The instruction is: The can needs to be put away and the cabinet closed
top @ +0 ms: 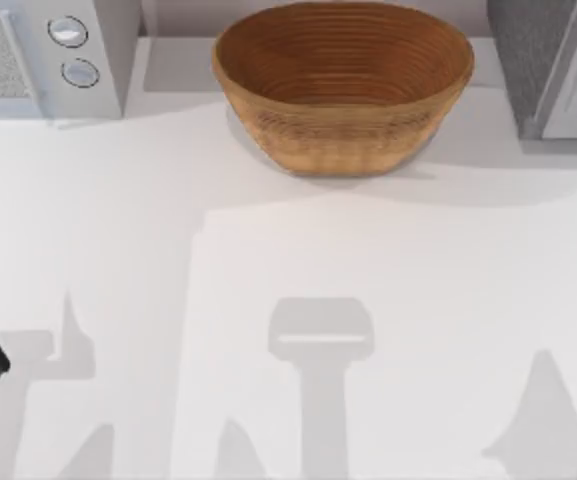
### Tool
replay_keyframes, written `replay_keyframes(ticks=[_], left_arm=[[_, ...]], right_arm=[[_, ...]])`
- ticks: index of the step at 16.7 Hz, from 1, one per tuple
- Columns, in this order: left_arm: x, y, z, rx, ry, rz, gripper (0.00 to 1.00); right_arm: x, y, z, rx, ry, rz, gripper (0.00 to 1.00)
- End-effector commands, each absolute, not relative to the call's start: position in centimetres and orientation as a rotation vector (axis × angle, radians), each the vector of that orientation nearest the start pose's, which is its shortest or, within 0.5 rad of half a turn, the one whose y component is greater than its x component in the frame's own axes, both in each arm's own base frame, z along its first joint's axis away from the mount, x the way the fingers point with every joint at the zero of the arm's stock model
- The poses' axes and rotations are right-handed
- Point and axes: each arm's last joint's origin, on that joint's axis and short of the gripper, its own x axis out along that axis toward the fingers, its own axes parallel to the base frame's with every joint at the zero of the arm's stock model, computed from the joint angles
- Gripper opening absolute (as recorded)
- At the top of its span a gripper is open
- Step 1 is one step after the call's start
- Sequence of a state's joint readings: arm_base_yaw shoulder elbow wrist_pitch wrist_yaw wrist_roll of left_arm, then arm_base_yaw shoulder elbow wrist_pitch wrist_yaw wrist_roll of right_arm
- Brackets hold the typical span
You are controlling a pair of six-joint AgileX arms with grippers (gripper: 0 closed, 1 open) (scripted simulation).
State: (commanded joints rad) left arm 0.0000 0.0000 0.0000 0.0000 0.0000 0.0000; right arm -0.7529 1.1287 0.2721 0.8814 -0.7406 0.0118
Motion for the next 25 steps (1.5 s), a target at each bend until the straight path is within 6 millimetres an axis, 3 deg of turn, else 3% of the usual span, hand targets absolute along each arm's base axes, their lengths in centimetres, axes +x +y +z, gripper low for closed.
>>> replay_keyframes(ticks=[3, 6, 15, 20, 25], left_arm=[[10.6, -0.1, 16.0, 0.0, 0.0, 0.0, 1.0], [10.6, -0.1, 16.0, 0.0, 0.0, 0.0, 1.0], [10.6, -0.1, 16.0, 0.0, 0.0, 0.0, 1.0], [10.6, -0.1, 16.0, 0.0, 0.0, 0.0, 1.0], [10.6, -0.1, 16.0, 0.0, 0.0, 0.0, 1.0]], right_arm=[[16.5, -16.7, 17.9, -0.008, 0.001, 0.0, 1.0], [15.8, -19.2, 16.5, -0.002, 0.004, 0.002, 1.0], [15.5, -20.2, 16.1, 0.002, 0.007, 0.007, 1.0], [17.2, -23.4, 19.7, 0.002, 0.006, 0.016, 1.0], [19.0, -27.1, 28.2, 0.024, 0.018, 0.013, 1.0]])
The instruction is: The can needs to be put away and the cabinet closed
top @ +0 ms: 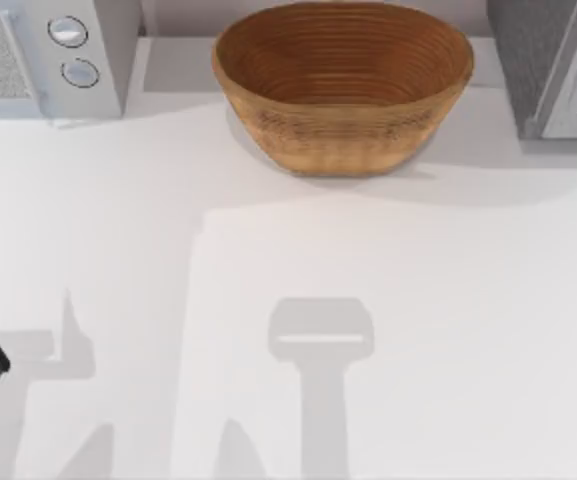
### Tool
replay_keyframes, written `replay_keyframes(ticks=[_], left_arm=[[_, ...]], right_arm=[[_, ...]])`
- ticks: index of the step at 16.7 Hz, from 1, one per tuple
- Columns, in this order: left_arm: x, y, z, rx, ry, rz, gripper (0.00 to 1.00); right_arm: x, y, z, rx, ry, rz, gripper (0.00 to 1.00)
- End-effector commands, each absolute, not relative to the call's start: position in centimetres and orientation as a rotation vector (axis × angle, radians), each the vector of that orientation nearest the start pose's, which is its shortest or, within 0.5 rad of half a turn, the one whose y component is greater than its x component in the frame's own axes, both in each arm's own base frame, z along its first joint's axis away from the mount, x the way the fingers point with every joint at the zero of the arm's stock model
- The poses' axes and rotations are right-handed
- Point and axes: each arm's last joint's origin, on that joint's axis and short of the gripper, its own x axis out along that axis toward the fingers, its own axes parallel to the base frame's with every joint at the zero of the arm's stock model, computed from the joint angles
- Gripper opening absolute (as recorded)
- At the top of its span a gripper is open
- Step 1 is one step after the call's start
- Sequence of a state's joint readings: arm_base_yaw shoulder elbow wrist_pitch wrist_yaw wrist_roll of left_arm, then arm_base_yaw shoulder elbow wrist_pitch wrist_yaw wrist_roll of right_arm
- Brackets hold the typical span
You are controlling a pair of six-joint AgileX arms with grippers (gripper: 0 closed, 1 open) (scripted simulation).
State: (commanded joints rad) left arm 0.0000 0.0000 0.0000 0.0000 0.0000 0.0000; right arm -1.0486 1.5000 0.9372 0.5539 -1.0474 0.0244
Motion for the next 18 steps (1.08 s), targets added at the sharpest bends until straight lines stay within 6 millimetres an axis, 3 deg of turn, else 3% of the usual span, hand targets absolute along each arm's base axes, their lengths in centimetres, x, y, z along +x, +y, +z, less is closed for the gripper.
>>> replay_keyframes(ticks=[4, 7, 10, 13, 18], left_arm=[[10.6, -0.1, 16.0, 0.0, 0.0, 0.0, 1.0], [10.6, -0.1, 16.0, 0.0, 0.0, 0.0, 1.0], [10.6, -0.1, 16.0, 0.0, 0.0, 0.0, 1.0], [10.6, -0.1, 16.0, 0.0, 0.0, 0.0, 1.0], [10.6, -0.1, 16.0, 0.0, 0.0, 0.0, 1.0]], right_arm=[[18.9, -27.1, 37.0, 0.046, 0.031, 0.009, 1.0], [17.9, -25.1, 43.3, 0.046, 0.032, 0.007, 1.0], [16.5, -22.2, 48.2, 0.025, 0.02, 0.006, 1.0], [15.5, -20.2, 50.7, 0.005, 0.008, 0.005, 1.0], [15.4, -20.1, 50.9, 0.001, 0.006, 0.003, 1.0]])
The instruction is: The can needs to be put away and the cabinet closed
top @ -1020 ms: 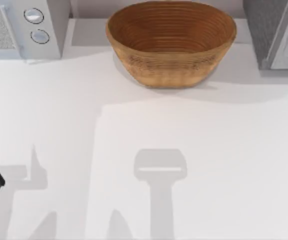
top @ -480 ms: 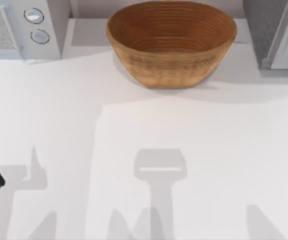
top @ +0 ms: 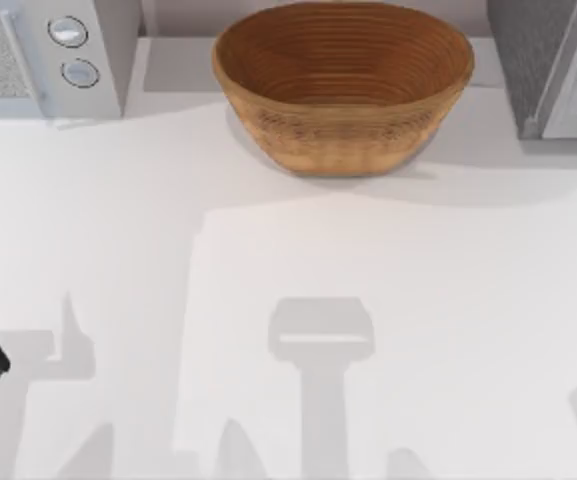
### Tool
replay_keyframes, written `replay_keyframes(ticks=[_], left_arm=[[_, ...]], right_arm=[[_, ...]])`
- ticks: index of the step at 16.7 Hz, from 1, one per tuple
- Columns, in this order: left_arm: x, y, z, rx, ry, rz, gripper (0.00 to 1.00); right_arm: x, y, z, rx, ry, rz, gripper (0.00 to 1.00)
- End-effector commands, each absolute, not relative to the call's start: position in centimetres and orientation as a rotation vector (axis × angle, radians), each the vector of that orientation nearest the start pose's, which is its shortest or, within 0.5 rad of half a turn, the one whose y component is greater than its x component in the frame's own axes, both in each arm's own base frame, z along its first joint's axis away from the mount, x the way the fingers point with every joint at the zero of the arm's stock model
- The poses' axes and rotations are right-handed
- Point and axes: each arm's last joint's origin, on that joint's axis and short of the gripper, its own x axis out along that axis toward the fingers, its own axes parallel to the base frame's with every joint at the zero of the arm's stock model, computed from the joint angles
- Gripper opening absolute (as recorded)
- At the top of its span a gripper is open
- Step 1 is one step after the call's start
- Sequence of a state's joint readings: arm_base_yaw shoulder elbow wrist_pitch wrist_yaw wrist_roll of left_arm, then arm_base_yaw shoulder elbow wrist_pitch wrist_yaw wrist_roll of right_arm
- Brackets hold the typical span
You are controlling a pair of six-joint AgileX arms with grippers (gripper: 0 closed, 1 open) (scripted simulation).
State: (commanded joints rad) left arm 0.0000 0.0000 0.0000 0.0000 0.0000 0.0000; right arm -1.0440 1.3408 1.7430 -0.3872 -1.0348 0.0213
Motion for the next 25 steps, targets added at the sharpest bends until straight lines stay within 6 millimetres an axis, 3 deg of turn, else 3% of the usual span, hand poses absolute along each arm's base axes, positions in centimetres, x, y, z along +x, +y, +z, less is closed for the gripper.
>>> replay_keyframes(ticks=[3, 7, 10, 14, 17, 20, 22, 25], left_arm=[[10.6, -0.1, 16.0, 0.0, 0.0, 0.0, 1.0], [10.6, -0.1, 16.0, 0.0, 0.0, 0.0, 1.0], [10.6, -0.1, 16.0, 0.0, 0.0, 0.0, 1.0], [10.6, -0.1, 16.0, 0.0, 0.0, 0.0, 1.0], [10.6, -0.1, 16.0, 0.0, 0.0, 0.0, 1.0], [10.6, -0.1, 16.0, 0.0, 0.0, 0.0, 1.0], [10.6, -0.1, 16.0, 0.0, 0.0, 0.0, 1.0], [10.6, -0.1, 16.0, 0.0, 0.0, 0.0, 1.0]], right_arm=[[16.0, -19.7, 51.0, 0.001, 0.005, 0.005, 1.0], [19.4, -17.1, 51.2, 0.004, 0.004, 0.008, 1.0], [22.9, -13.1, 51.3, 0.009, 0.005, 0.007, 1.0], [26.1, -5.0, 51.2, 0.01, 0.012, 0.008, 1.0], [26.2, 1.4, 51.0, 0.006, 0.017, 0.005, 1.0], [24.9, 6.4, 50.9, 0.0, 0.016, 0.004, 1.0], [23.7, 8.4, 50.9, -0.001, 0.012, 0.003, 1.0], [22.7, 9.8, 50.9, 0.0, 0.006, 0.003, 1.0]])
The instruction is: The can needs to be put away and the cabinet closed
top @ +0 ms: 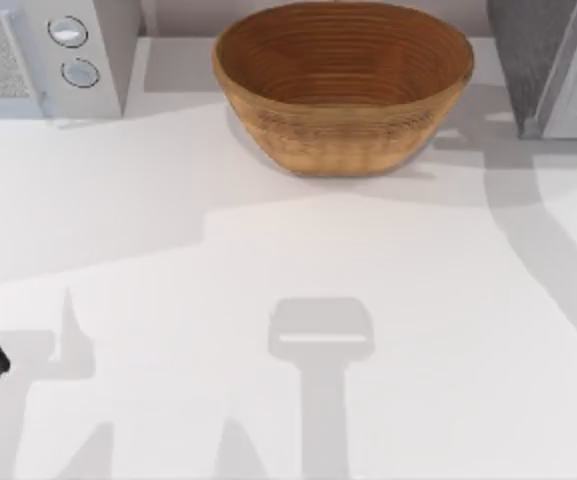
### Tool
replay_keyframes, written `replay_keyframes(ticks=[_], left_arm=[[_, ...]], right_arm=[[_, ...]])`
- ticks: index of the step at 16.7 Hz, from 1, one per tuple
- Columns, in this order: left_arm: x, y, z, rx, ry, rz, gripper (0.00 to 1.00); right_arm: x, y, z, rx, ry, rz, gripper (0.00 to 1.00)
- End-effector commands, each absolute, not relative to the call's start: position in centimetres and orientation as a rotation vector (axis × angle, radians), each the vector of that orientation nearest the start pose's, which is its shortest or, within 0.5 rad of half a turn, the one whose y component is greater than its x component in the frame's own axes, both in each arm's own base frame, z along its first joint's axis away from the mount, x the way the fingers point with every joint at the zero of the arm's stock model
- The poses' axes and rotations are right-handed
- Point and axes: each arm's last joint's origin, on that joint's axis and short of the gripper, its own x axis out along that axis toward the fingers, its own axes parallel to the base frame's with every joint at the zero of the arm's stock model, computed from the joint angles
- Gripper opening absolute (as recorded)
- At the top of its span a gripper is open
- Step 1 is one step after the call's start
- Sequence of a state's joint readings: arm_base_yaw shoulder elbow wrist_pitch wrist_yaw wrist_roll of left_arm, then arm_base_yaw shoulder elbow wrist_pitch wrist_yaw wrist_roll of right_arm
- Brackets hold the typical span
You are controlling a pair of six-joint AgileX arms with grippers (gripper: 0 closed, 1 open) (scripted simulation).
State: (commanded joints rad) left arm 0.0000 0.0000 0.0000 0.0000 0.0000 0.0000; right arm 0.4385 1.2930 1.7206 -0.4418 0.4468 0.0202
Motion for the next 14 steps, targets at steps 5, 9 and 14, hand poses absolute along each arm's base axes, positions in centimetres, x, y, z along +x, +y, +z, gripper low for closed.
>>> replay_keyframes(ticks=[5, 9, 14], left_arm=[[10.6, -0.1, 16.0, 0.0, 0.0, 0.0, 1.0], [10.6, -0.1, 16.0, 0.0, 0.0, 0.0, 1.0], [10.6, -0.1, 16.0, 0.0, 0.0, 0.0, 1.0]], right_arm=[[22.0, 8.8, 51.5, -0.003, -0.014, -0.04, 1.0], [24.0, 8.9, 51.6, -0.004, -0.013, -0.04, 1.0], [27.0, 8.8, 51.5, -0.003, -0.014, -0.04, 1.0]])
